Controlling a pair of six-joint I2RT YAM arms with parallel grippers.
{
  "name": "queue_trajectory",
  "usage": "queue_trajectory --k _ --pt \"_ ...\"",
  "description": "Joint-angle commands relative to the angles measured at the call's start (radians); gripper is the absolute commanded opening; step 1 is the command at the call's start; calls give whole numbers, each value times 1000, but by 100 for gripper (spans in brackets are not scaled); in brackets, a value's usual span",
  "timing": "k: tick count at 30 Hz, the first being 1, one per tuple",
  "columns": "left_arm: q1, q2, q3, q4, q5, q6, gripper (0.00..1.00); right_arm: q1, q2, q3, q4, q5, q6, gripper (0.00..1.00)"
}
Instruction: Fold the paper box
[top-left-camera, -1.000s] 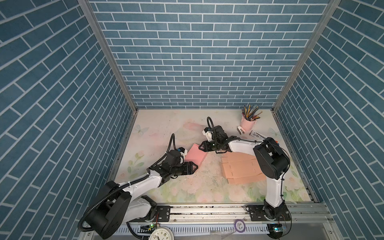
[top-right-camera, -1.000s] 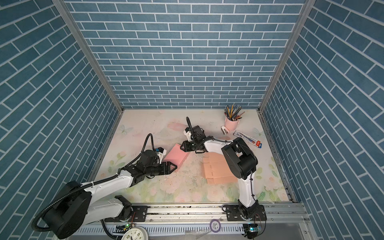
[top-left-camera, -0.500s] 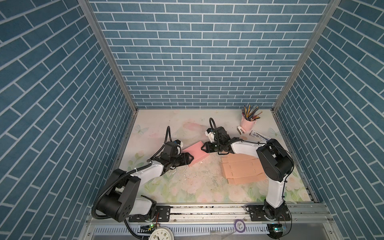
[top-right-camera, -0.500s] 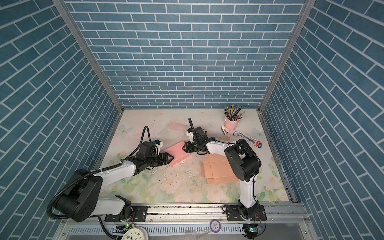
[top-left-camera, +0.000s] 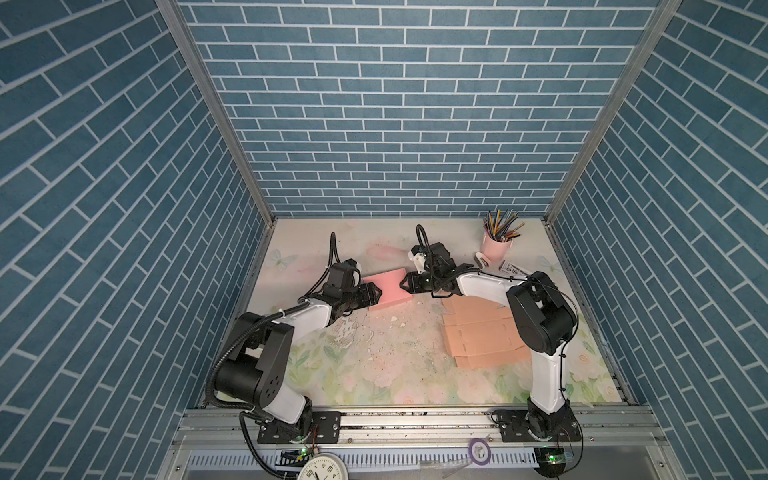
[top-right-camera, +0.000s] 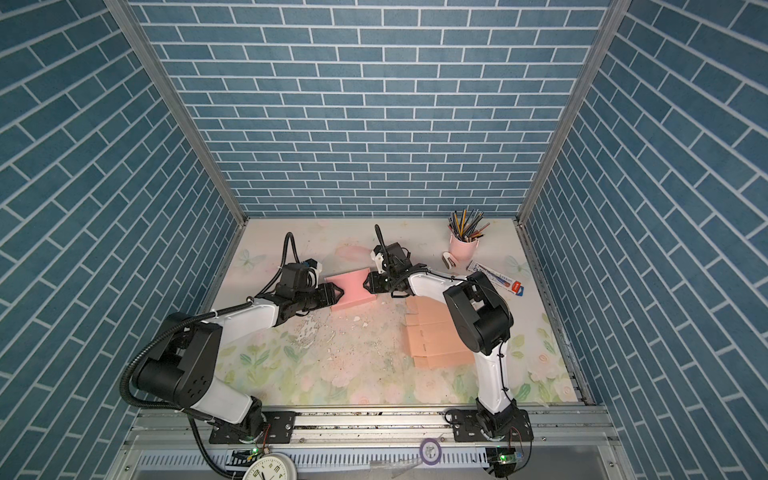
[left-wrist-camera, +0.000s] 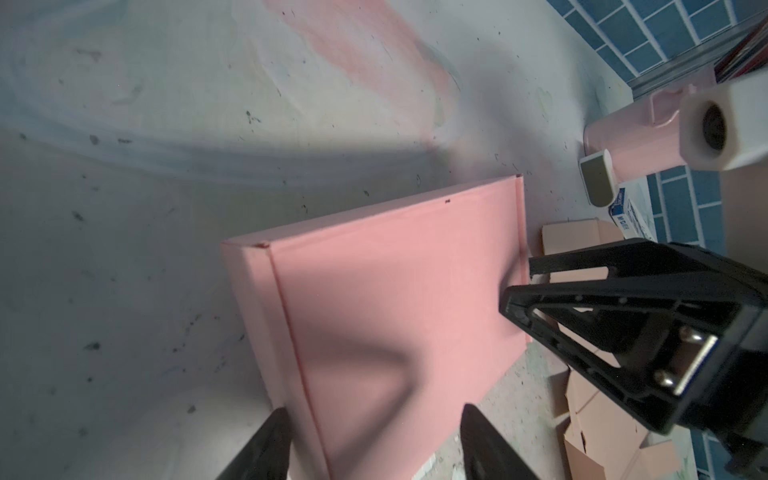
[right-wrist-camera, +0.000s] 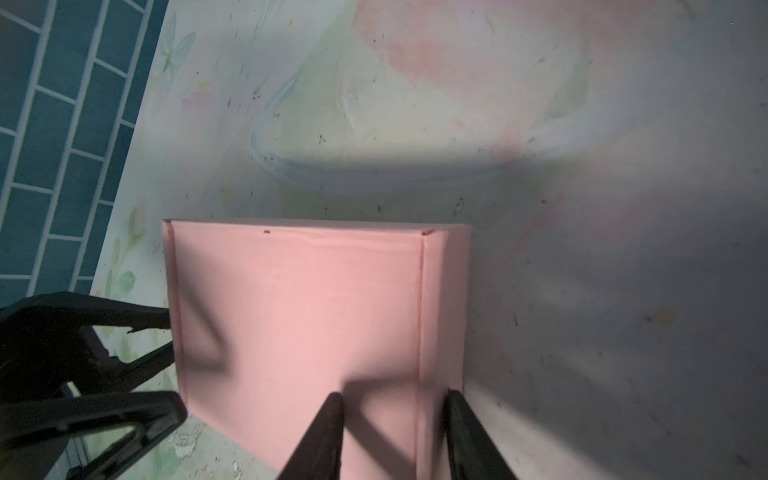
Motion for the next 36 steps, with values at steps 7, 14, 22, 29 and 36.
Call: queue_trajectory --k 7,14,22,29,36 --pt "-7 147 126 152 -2 -2 65 -12 92 120 -12 -89 -10 41" --pt "-5 256 202 210 6 -24 65 -34 137 178 -20 -107 -15 41" --pt "-4 313 261 211 -15 -11 65 -59 160 197 0 -122 -9 42" --pt "-2 350 298 211 -34 -6 65 -76 185 238 -3 -126 -6 46" --pt "3 369 335 201 -61 22 65 -89 195 255 3 -123 -5 48"
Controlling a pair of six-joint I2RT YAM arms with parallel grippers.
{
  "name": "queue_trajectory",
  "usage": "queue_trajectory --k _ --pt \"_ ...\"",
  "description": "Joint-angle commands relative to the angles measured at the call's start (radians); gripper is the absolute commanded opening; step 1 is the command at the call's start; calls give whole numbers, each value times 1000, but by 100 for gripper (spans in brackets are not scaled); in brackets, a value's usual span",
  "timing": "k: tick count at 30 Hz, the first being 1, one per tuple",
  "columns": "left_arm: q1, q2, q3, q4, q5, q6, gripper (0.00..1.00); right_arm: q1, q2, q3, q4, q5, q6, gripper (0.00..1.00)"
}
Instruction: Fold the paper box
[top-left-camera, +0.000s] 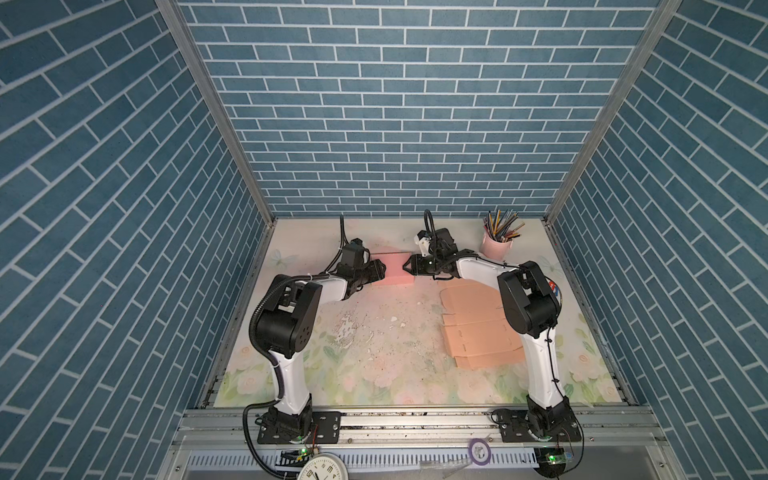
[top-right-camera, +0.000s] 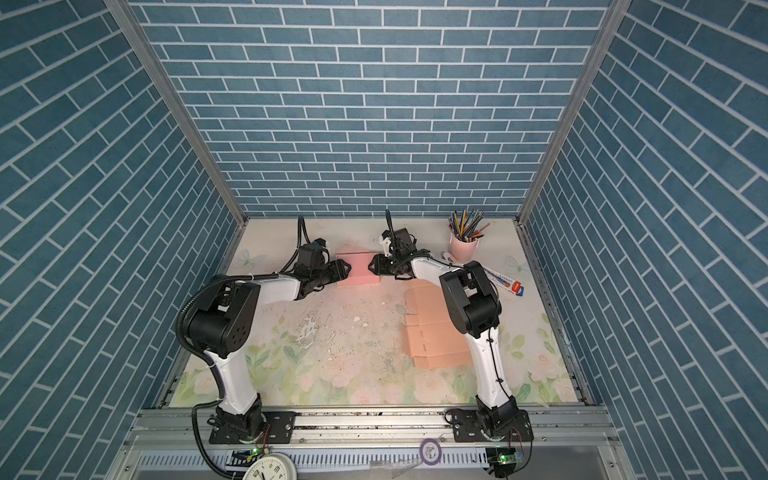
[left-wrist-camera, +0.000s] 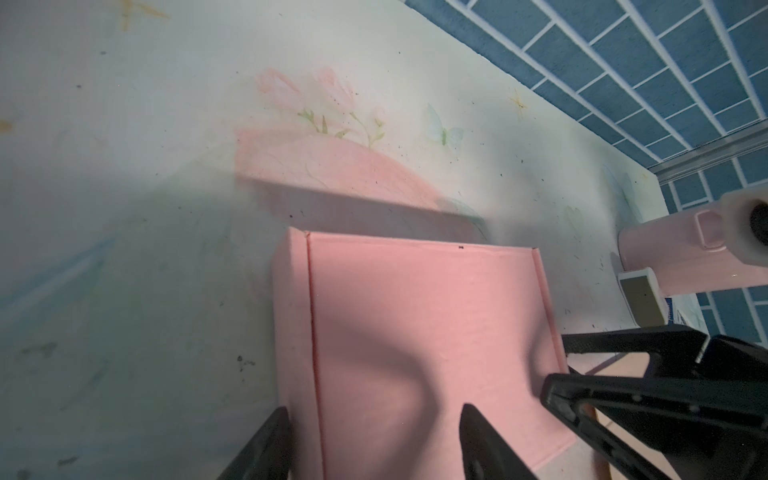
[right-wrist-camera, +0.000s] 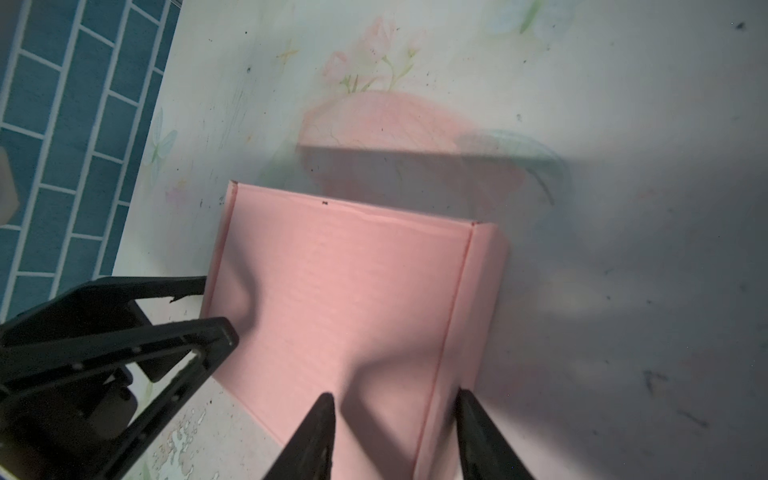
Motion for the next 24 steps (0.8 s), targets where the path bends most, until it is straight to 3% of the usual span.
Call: queue_trajectory --k 1,9,16,24 --pt "-7 21 45 37 30 20 65 14 31 43 23 -73 -5 48" --pt "6 40 58 37 32 20 65 9 29 47 17 -56 -5 51" --pt "27 -14 9 29 9 -40 88 8 -22 8 5 9 -10 68" --pt "55 -146 -62 -19 32 -56 88 9 -137 -27 -97 154 -75 81"
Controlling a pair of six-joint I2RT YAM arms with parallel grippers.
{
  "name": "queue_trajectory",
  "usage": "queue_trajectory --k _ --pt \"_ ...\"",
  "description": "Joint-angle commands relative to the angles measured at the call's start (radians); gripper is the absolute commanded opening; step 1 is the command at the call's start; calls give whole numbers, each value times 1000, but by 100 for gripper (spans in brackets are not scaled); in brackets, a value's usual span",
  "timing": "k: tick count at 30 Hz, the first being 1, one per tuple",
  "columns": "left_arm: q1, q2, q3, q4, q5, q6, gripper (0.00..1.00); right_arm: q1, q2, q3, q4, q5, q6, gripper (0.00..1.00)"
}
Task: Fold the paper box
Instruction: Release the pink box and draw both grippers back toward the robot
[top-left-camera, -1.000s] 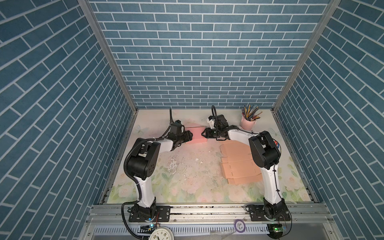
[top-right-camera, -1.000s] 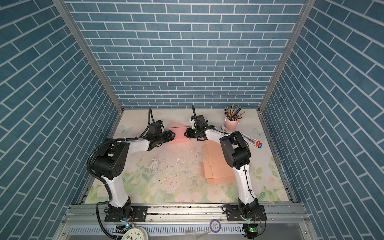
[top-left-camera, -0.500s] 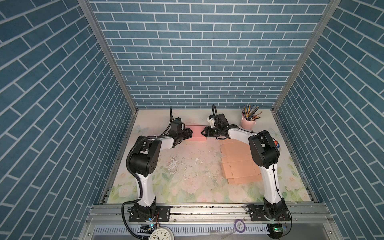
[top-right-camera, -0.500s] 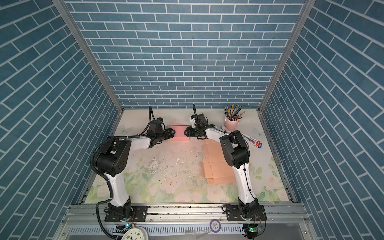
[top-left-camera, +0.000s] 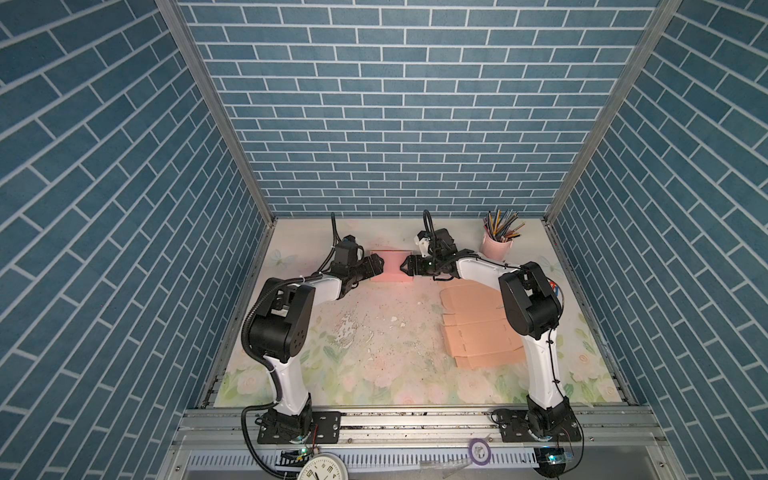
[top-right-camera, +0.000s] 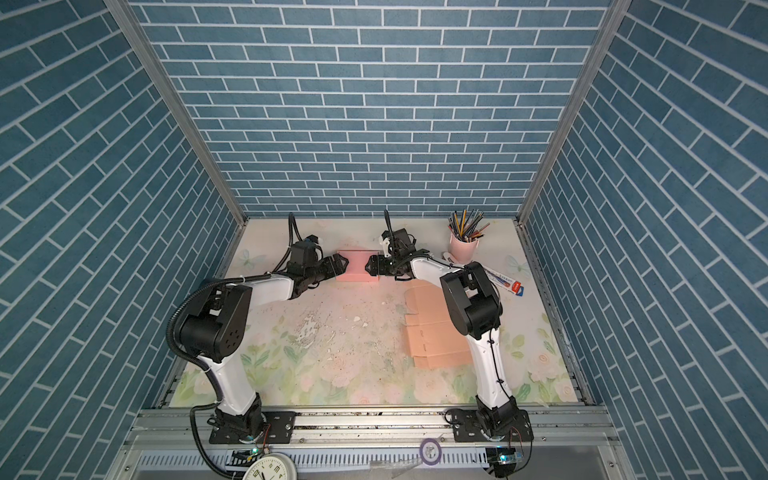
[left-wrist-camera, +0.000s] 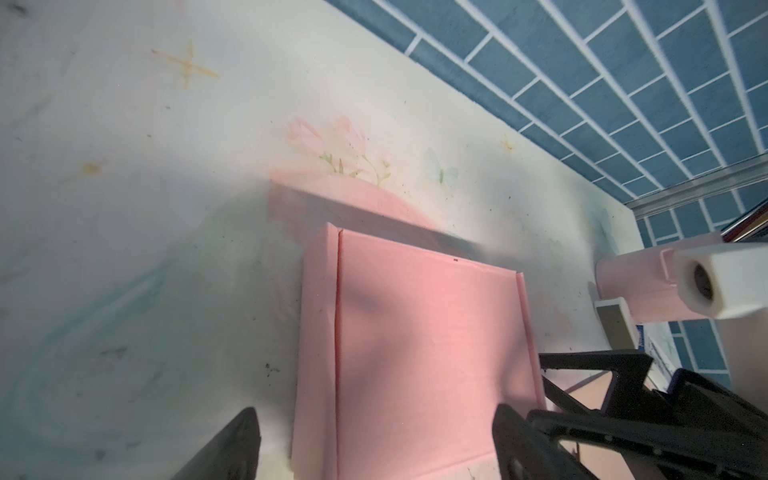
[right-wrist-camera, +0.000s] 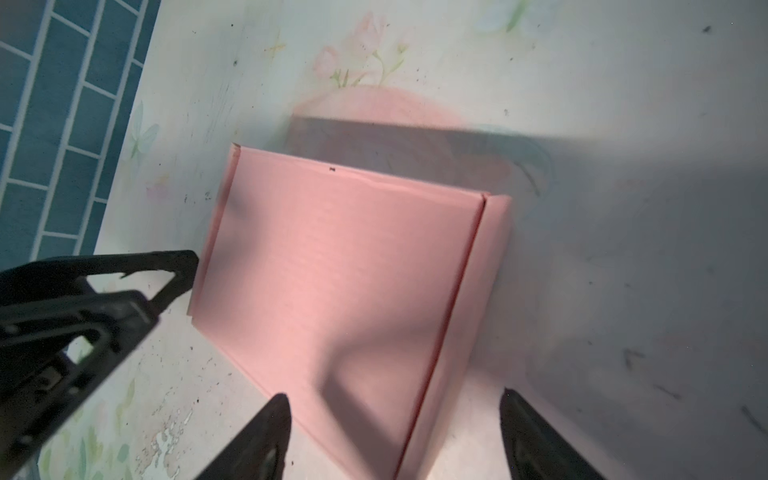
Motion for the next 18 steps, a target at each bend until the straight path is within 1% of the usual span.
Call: queue_trajectory --k 1,4,9,15,18 --pt "9 -73 -33 -27 31 -18 88 5 -112 -19 -63 90 -55 81" --pt "7 -134 -78 -37 71 -27 88 8 -168 -50 -93 125 -69 81" --pt "-9 -274 -164 -88 100 -6 88 31 -271 -128 -162 181 -87 78" --pt "-50 -427 -265 -124 106 7 88 113 -390 -214 -301 299 -88 74" --pt "-77 -477 -312 -120 104 3 88 164 -441 -253 -396 365 -62 73"
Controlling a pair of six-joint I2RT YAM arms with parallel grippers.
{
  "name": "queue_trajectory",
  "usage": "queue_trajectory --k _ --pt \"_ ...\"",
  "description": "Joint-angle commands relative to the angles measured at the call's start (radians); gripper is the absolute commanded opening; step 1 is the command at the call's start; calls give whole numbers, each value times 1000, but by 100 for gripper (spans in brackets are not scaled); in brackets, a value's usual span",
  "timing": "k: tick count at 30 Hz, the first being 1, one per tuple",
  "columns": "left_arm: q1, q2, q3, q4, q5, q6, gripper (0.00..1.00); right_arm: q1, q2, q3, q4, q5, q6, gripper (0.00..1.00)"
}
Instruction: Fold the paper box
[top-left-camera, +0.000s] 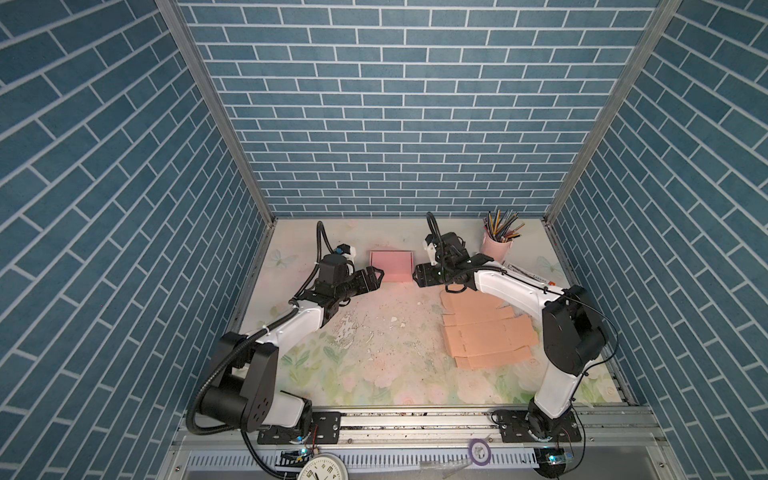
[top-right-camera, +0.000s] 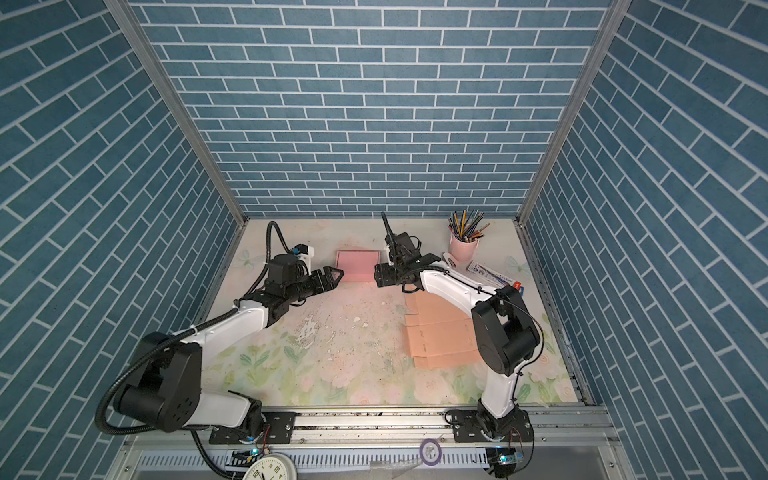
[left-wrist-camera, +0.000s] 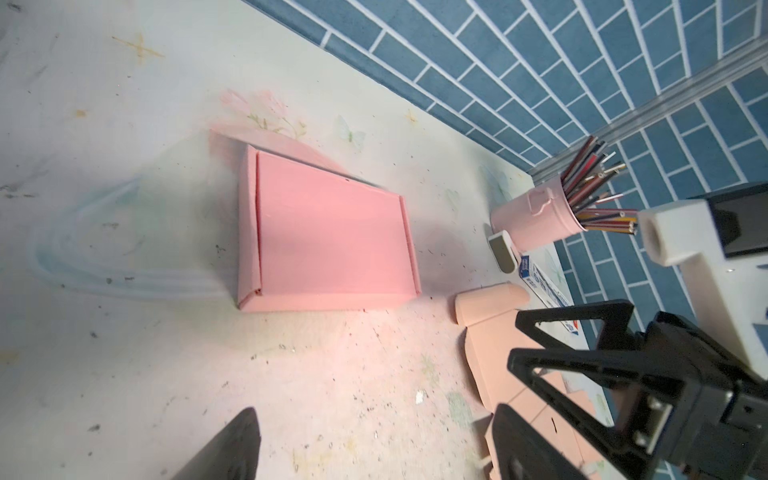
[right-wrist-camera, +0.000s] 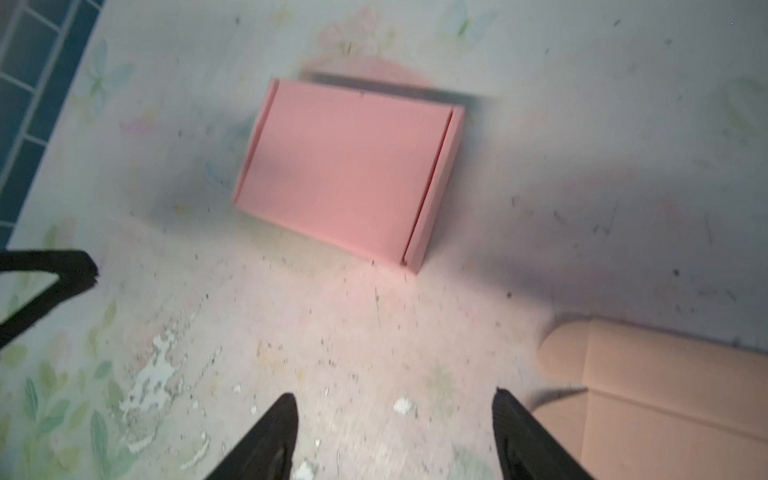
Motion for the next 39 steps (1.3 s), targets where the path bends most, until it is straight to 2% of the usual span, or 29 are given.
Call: queue_trajectory --k 1,8,17,29,39 --pt "-23 -42 -50 -18 13 10 88 54 -73 -43 -173 118 10 73" --pt "-24 -80 -101 -4 51 30 88 146 -190 -180 -263 186 166 70" --pt "-52 -128 -126 19 91 16 88 208 -220 -285 -273 183 282 65" --pt "-76 -266 -175 -18 95 7 88 212 -273 -432 -214 167 316 59" --pt "-157 -264 -135 -37 7 -3 88 212 -260 -465 -205 177 284 41"
